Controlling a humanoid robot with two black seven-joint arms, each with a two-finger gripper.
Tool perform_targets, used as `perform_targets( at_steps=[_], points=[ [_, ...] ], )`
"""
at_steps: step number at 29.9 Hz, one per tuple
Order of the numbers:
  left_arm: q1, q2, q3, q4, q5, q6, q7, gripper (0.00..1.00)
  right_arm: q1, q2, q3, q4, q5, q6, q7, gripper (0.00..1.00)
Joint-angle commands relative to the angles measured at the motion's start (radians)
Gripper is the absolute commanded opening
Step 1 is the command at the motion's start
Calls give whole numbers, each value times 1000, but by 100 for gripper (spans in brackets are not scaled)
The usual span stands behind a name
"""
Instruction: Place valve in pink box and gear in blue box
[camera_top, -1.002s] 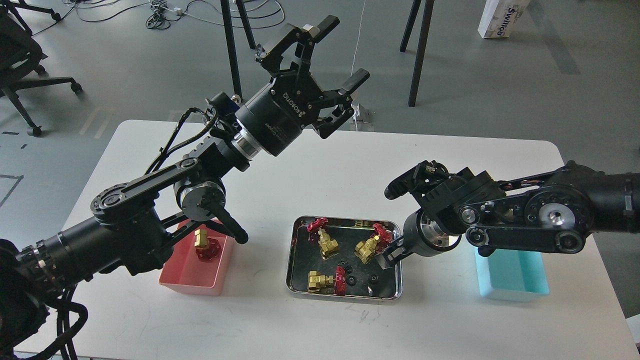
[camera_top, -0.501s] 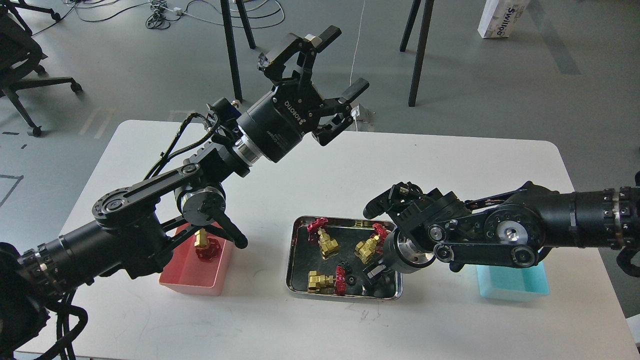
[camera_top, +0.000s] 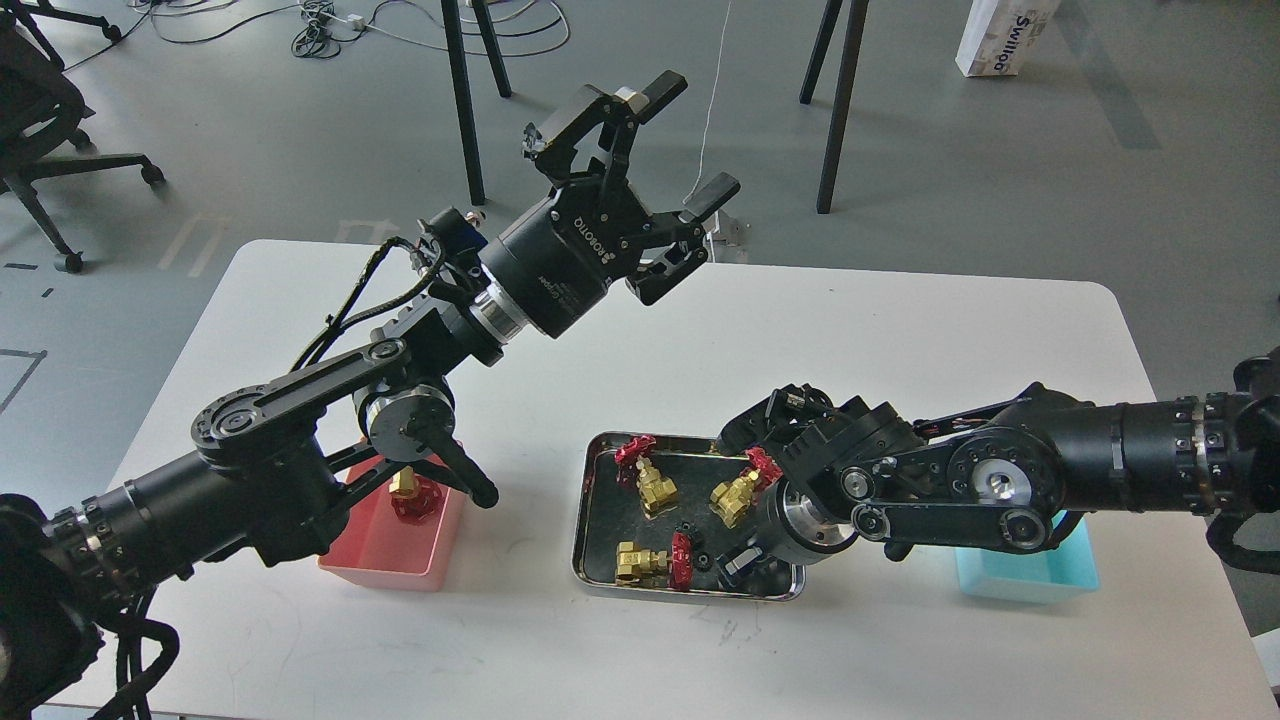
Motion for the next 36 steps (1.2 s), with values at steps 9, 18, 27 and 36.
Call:
perform_targets(
  at_steps=[9,18,27,36],
  points=[
    [14,-2,0,3,0,0,0,91,-17,41,2,-40,0,-10,0,46],
    [20,-2,0,3,0,-1,0,91,-22,50,1,-58,0,-16,0,45],
    [26,-2,-2,3,2,0,0,92,-31,53,1,-64,0,-16,0,44],
    [26,-2,-2,9,2,-3,0,92,-33,53,1,-64,0,-15,-2,37]
  ],
)
